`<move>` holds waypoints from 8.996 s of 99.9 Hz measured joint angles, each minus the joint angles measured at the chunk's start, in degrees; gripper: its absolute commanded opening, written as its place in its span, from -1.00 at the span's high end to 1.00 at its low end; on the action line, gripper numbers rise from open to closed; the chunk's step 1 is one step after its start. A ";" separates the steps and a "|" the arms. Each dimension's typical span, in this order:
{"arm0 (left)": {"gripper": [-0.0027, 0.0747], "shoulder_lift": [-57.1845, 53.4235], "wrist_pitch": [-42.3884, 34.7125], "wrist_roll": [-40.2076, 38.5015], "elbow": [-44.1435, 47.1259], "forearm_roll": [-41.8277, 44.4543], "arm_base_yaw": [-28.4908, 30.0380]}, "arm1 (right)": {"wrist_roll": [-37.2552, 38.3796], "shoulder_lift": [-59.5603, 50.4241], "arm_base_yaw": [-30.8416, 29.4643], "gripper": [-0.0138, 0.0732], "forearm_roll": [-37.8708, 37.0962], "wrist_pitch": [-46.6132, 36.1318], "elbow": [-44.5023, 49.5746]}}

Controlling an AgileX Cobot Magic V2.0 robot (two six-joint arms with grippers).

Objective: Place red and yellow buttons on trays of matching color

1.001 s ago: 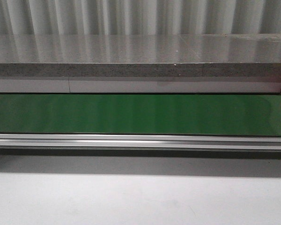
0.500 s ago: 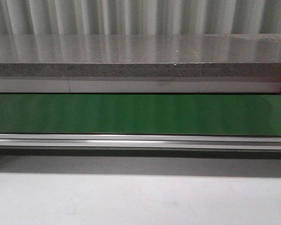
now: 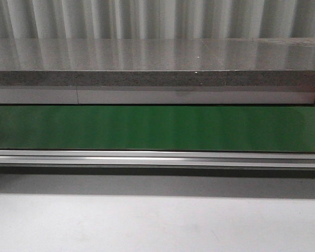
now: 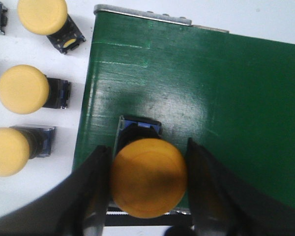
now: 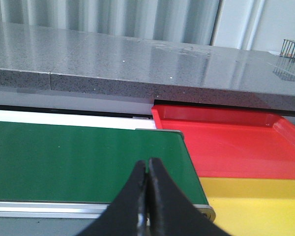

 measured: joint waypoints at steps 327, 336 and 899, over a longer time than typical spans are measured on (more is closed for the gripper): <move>0.47 -3.77 13.38 5.52 -5.86 1.70 17.24 | 0.00 0.00 0.00 0.83 0.00 0.00 0.00; 0.47 -3.77 13.51 5.52 -7.97 1.57 13.06 | 0.00 0.00 0.00 0.83 0.00 0.00 0.00; 0.95 -61.68 -13.87 9.98 38.43 -6.54 -13.56 | -3.22 82.86 -2.40 0.23 9.07 50.62 -68.85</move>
